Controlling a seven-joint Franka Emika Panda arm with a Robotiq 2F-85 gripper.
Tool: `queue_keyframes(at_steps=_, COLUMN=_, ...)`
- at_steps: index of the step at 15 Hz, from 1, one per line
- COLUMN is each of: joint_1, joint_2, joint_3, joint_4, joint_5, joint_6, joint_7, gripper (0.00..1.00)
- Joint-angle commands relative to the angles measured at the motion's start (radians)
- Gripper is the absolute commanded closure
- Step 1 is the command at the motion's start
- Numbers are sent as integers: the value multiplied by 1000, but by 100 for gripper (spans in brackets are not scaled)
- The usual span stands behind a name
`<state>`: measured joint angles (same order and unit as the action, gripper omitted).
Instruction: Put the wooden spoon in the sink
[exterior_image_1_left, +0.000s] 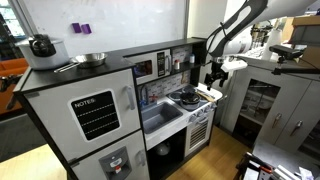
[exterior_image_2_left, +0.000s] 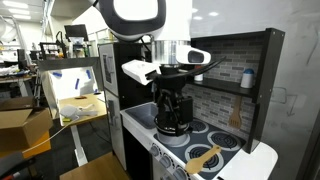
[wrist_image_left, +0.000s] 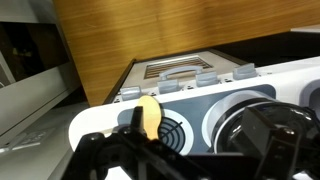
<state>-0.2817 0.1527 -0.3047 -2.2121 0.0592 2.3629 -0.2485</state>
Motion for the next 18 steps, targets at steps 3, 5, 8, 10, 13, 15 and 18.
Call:
queue_keyframes(at_steps=3, joint_1=-18, joint_2=11, joint_3=15, joint_4=8, joint_5=3, joint_6=-8, joint_7=-6, gripper=0)
queue_keyframes(at_steps=5, joint_1=-25, joint_2=37, joint_3=10, joint_4=19, joint_5=-2, joint_6=4, joint_7=-11, gripper=0)
queue_keyframes(at_steps=8, joint_1=-47, joint_2=78, joint_3=3, joint_4=47, joint_5=-11, joint_6=31, joint_7=-34, gripper=0)
queue_keyframes(at_steps=10, joint_1=-73, joint_2=109, joint_3=6, joint_4=74, joint_5=3, joint_6=57, joint_7=-73, gripper=0)
queue_keyframes(at_steps=13, joint_1=-110, joint_2=154, joint_3=15, joint_4=115, joint_5=13, joint_6=91, joint_7=-122, gripper=0)
queue_keyframes(at_steps=15, joint_1=-135, joint_2=185, joint_3=28, joint_4=146, joint_5=34, joint_6=106, joint_7=-160, gripper=0)
queue_keyframes(at_steps=18, joint_1=-166, joint_2=225, joint_3=61, joint_4=192, joint_5=67, joint_6=108, joint_7=-213, gripper=0)
